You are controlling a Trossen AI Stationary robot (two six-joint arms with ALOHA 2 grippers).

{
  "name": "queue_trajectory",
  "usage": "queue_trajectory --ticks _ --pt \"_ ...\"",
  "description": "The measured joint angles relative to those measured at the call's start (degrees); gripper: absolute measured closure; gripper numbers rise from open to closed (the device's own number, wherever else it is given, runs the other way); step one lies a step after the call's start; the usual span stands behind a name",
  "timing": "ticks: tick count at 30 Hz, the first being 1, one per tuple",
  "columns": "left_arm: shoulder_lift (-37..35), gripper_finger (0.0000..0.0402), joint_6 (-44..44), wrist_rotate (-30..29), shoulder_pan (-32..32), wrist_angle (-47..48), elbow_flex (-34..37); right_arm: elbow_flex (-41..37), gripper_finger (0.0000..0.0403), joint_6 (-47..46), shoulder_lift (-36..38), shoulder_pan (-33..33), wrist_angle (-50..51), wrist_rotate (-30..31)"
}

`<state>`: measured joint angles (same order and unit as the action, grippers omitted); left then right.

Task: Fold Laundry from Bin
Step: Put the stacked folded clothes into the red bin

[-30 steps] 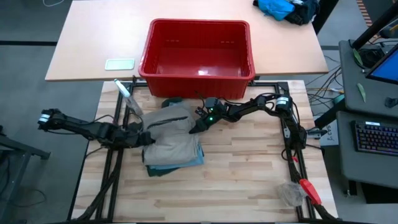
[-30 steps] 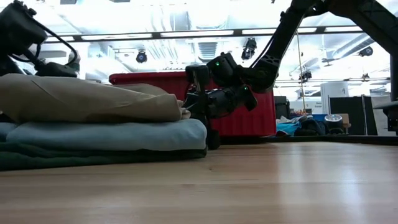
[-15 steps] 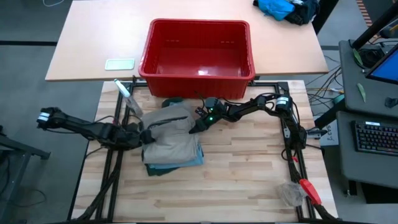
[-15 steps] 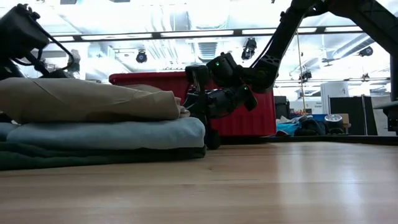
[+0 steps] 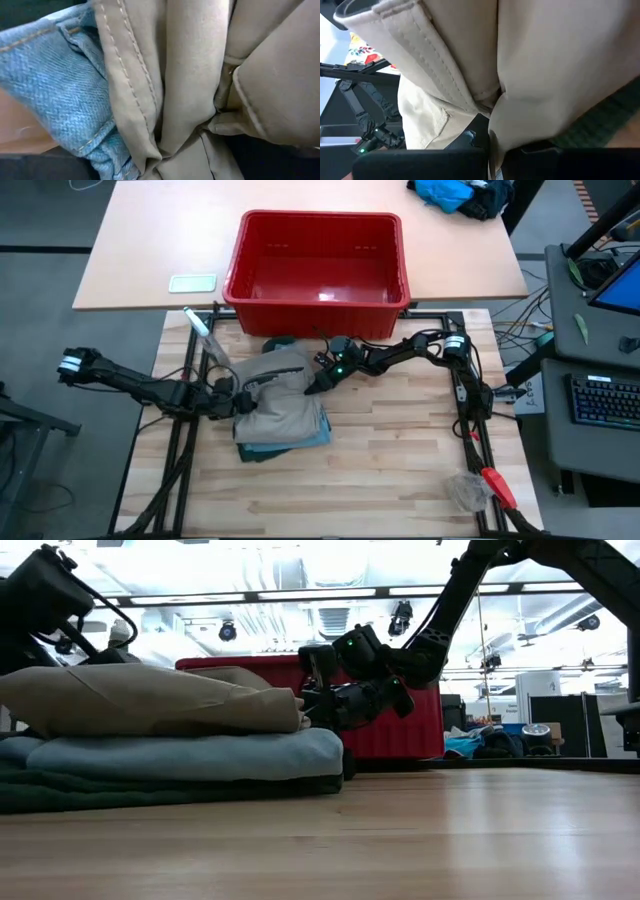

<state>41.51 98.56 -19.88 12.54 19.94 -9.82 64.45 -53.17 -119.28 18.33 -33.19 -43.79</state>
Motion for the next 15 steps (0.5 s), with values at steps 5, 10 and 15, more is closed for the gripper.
queue_trajectory --ticks 5,10,15 --pt "2.45 0.0092 -0.32 -0.57 0.02 -1.34 -0.39 0.00 0.0390 0.09 0.00 -0.01 0.03 0.01" --pt "3.61 0.0121 -1.13 -0.94 0.00 -3.83 -0.40 0.00 0.0390 0.14 0.00 -0.01 0.03 0.01" --pt "4.52 0.0249 -2.16 -1.20 0.02 -4.97 -0.40 -0.02 0.0390 0.23 0.00 -0.02 -0.01 0.04"
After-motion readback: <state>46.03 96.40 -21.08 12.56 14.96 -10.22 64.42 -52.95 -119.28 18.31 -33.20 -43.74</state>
